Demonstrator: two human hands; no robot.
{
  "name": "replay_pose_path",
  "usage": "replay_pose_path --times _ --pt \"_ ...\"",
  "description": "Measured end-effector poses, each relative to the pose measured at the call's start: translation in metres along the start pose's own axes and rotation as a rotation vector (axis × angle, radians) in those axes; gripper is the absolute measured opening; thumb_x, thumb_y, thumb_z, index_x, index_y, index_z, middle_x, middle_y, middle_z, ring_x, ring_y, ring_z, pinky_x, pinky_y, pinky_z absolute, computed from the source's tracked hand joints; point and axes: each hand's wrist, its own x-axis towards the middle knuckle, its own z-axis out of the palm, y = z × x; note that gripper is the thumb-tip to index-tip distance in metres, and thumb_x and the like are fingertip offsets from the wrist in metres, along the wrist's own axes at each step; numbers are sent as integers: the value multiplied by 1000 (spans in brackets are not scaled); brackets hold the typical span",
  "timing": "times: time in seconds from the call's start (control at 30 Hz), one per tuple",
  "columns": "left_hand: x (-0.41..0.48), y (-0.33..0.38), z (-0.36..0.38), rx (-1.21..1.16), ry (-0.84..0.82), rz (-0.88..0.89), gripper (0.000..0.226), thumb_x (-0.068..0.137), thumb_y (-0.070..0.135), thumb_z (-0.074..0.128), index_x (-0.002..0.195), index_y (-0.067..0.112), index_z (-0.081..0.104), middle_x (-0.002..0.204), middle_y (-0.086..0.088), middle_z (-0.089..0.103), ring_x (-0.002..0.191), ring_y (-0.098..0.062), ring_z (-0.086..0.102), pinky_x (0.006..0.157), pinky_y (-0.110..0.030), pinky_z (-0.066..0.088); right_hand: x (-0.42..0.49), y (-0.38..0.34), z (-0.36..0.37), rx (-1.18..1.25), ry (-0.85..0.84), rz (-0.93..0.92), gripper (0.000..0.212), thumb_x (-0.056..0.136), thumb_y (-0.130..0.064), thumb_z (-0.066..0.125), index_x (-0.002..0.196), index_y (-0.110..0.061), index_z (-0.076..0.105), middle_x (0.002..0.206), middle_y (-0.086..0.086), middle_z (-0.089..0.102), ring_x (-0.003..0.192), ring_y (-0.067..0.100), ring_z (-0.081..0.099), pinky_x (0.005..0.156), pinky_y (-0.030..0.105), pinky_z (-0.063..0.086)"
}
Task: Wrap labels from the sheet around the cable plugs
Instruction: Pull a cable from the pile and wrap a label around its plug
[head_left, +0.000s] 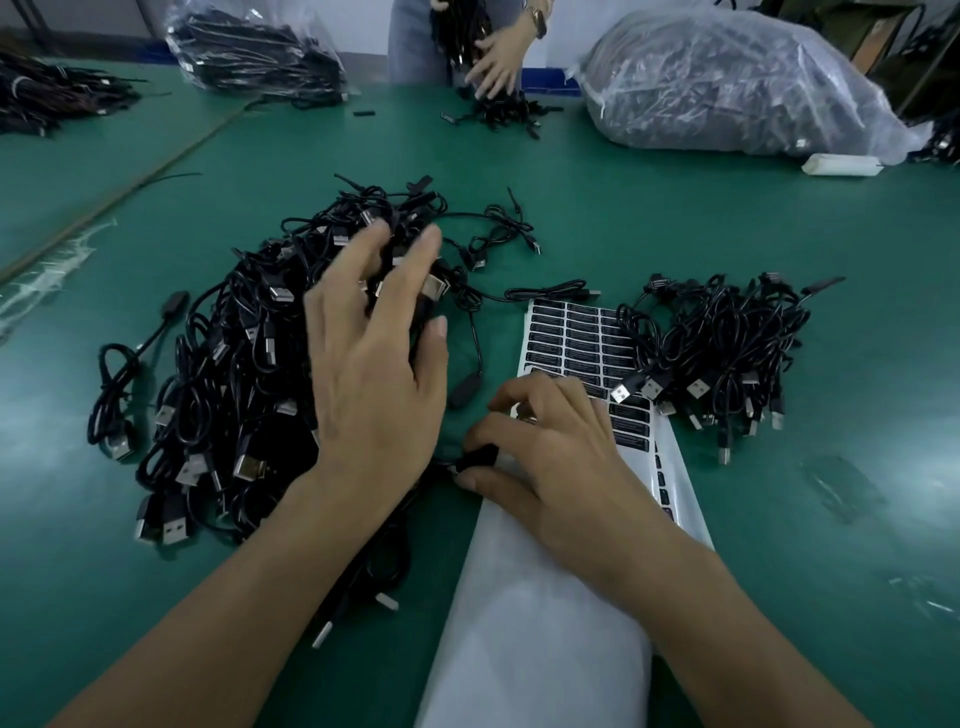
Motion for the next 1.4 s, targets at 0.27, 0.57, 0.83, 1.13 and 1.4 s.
replay_pose_path --times 0.27,0.57,0.83,1.13,1.4 --pt "4 6 -11 244 -30 453 31 93 6 53 91 21 81 100 8 76 96 -23 68 90 -38 35 10 1 0 61 161 -100 19 85 -37 69 87 -20 73 82 -4 68 83 25 57 76 46 47" --pt "8 15 -21 155 -660 258 61 86 38 12 130 31 53 77 7 66 65 -24 61 60 -39 50 11 4 10 60 403 -123 18 85 -23 62 85 -8 71 87 4 63 82 25 57 63 38 52" --pt "4 5 -12 223 -685 167 54 97 47 5 95 31 57 69 8 55 68 -19 57 60 -36 42 10 1 6 86 553 5 8 80 -4 78 87 -4 76 88 7 62 81 26 60 63 39 53" --pt "1 -1 -5 63 -814 64 47 95 53 22 96 25 59 76 10 59 75 -10 57 70 -34 46 -9 19 -36 -143 203 624 20 93 -42 62 93 -23 65 93 -4 58 82 17 56 61 30 45" --pt "-5 2 -3 -22 -695 61 28 99 44 32 96 24 52 74 9 55 65 -10 53 59 -33 45 -15 18 -51 -205 -112 753 73 70 -80 59 124 -34 46 117 4 49 108 29 50 81 38 40"
